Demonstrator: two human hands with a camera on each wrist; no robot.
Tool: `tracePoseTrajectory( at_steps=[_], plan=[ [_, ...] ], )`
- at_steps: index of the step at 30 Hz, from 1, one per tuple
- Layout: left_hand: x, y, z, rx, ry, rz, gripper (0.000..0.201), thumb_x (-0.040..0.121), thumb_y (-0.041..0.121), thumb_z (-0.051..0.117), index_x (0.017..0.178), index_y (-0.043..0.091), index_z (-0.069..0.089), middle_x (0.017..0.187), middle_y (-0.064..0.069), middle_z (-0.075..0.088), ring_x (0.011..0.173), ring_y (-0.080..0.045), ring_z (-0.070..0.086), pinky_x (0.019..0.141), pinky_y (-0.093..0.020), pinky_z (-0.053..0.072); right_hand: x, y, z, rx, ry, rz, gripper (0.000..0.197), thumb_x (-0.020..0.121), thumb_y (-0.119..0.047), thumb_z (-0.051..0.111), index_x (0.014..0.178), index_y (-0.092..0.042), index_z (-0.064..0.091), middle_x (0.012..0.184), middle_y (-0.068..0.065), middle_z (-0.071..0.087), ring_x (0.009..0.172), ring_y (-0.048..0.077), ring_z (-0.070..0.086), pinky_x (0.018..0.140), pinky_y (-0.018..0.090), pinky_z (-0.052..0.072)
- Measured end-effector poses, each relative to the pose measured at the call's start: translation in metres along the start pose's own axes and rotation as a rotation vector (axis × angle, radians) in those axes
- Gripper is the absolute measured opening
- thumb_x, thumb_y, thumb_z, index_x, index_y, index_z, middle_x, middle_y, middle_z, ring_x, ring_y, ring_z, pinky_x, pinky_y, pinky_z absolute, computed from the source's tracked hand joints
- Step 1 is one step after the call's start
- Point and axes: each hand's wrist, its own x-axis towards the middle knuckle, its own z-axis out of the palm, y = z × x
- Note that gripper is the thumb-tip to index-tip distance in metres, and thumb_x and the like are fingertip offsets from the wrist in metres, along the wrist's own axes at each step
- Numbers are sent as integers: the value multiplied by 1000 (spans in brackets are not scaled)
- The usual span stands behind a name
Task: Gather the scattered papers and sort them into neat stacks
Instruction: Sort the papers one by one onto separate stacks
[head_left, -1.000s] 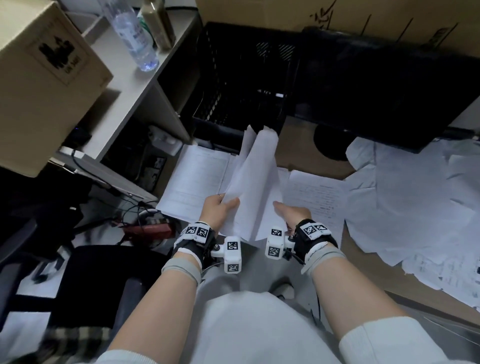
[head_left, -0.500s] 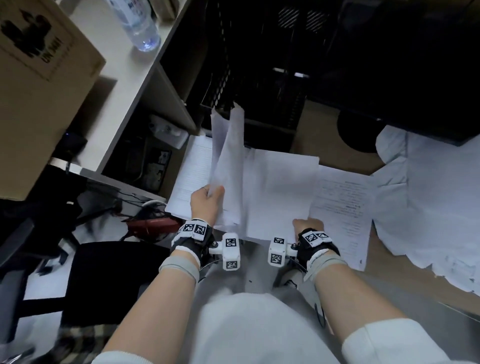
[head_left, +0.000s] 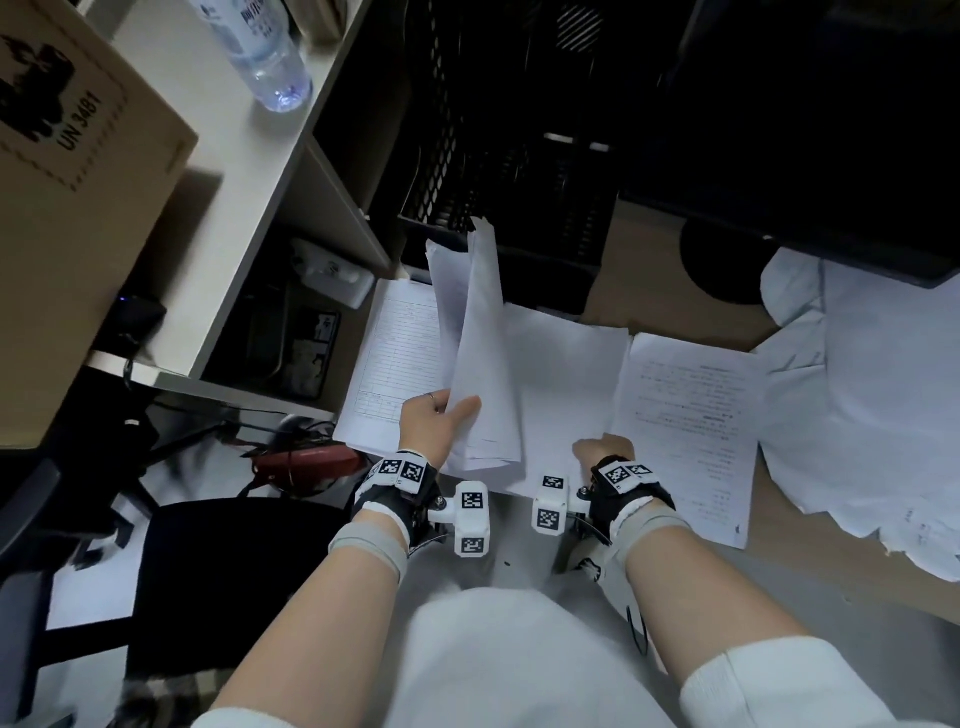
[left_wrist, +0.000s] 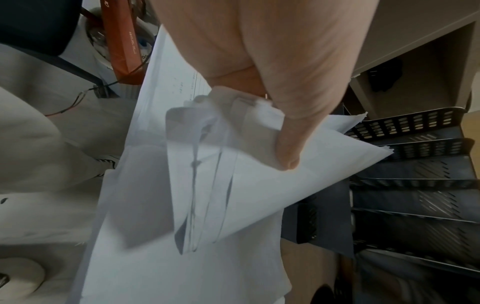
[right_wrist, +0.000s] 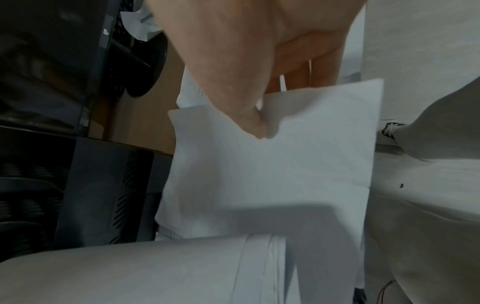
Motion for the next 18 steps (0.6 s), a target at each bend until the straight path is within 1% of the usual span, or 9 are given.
tracePoseTrajectory(
  at_steps=[2,4,5,7,10,12,15,17,18],
  plan=[
    [-2,-3,2,38,21,24,11,86,16,78,77,13,75,68,8,74,63,-5,67,67,-21,54,-4,1,-1,106,104,-12,62,87,-18,61,143,-2,39,127,17,58,102,31,61,79,31,48],
    [-3,-5,5,83,47,31,12,83,18,81,77,10,76,62,10,71,59,-4,64,64,-21,52,-14,-4,-2,199,189,-145,69,85,-19,66,147,-12,36,136,13,54,115,32,57,84,32,44],
    [-2,-9,7,95,52,27,10,81,21,83,79,12,78,68,8,74,65,-9,68,69,-25,56,-18,-8,-3,274,159,-243,65,86,-19,68,145,-16,41,139,9,53,117,28,56,88,31,43],
    [-8,-11,16,92,39,22,9,77,25,86,80,20,80,78,3,78,80,-21,75,81,-37,60,-31,-18,-6,398,-44,-430,52,85,-16,71,134,-20,55,132,3,61,114,19,59,92,32,48],
    [-21,-8,32,77,-11,70,20,74,32,85,86,17,81,82,2,78,83,-23,75,84,-42,60,-49,-25,-9,387,-340,-564,48,85,-11,73,131,-23,62,129,-5,65,118,13,61,99,38,52],
    [-30,-3,42,54,-64,116,20,84,34,80,85,15,79,80,5,76,76,-16,70,80,-35,58,-55,-21,-11,370,-416,-605,60,86,-1,70,140,-20,53,137,-5,59,124,8,57,108,35,46],
    [-43,4,52,-7,-72,82,41,97,43,64,68,13,63,63,1,58,61,-13,52,68,-30,44,-62,-12,-18,347,-478,-614,69,86,5,66,147,-18,45,143,-4,54,128,5,53,111,34,42],
    [-52,7,57,-100,-97,26,47,101,42,58,66,11,64,58,-3,62,56,-17,57,65,-32,47,-65,-7,-23,355,-484,-611,70,86,7,63,148,-20,45,143,-5,54,128,4,52,111,37,43],
    [-56,7,59,-154,-116,0,44,102,40,56,75,9,71,69,-8,71,64,-21,66,69,-34,52,-66,-6,-25,356,-485,-611,70,85,7,62,147,-22,45,143,-7,55,128,4,52,111,38,43]
  ],
)
